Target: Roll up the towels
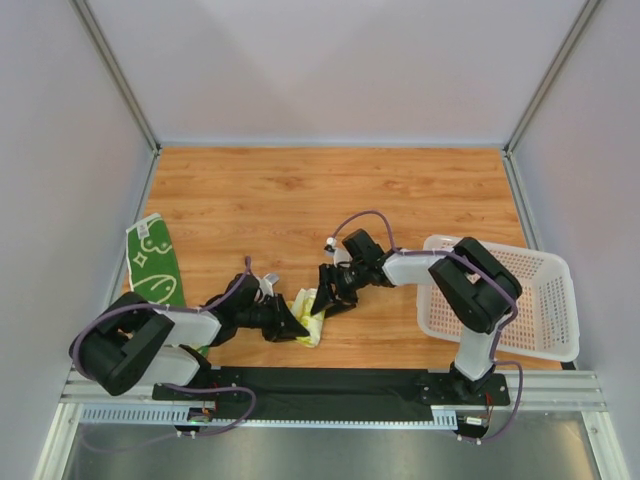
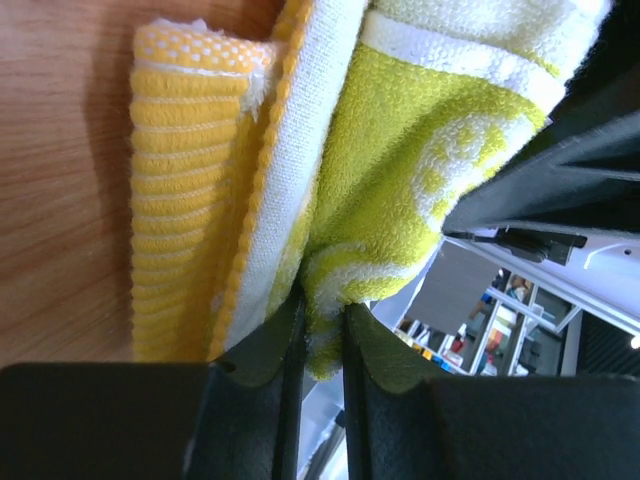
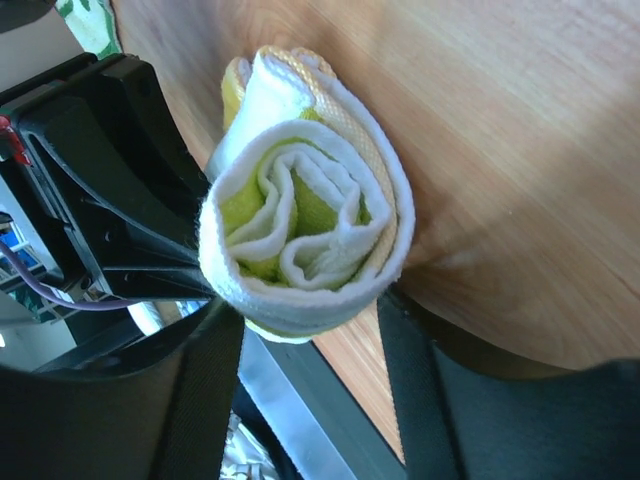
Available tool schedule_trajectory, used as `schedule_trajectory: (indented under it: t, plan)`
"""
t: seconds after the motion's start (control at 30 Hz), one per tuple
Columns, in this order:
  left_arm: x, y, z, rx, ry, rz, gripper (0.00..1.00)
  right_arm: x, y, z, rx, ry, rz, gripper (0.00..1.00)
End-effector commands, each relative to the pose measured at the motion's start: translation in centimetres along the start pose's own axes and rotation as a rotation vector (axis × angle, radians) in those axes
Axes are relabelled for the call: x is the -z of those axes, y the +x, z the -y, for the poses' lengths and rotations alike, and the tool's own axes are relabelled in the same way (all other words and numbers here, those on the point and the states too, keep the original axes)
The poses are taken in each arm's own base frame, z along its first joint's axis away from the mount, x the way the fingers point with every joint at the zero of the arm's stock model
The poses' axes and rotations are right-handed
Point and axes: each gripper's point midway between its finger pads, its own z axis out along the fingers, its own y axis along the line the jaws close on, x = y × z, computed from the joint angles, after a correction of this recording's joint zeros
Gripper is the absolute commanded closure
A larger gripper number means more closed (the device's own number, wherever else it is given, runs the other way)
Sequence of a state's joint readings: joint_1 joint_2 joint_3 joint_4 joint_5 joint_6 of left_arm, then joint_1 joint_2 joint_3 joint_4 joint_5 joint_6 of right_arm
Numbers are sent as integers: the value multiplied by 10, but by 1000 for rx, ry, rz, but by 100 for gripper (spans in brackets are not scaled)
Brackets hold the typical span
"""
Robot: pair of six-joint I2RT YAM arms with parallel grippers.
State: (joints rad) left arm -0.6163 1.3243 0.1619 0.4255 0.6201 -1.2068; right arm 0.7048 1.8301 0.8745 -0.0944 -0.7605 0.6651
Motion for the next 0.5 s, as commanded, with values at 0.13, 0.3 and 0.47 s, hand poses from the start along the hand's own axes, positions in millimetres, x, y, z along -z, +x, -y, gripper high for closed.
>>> schedule_trajectory:
  t: [0.13,0.3,0.47]
  plan:
    - [-2,1,-10,36,-24,-28,99,-16,-5,7,19,15,18,75]
    - [-1,-4,-8,-25,-80,-26,90,-14,-3,20,-11,97,17,91]
    - [19,-15,-1,-154,-247,43,65,-2,2,21,-5,163,0,93]
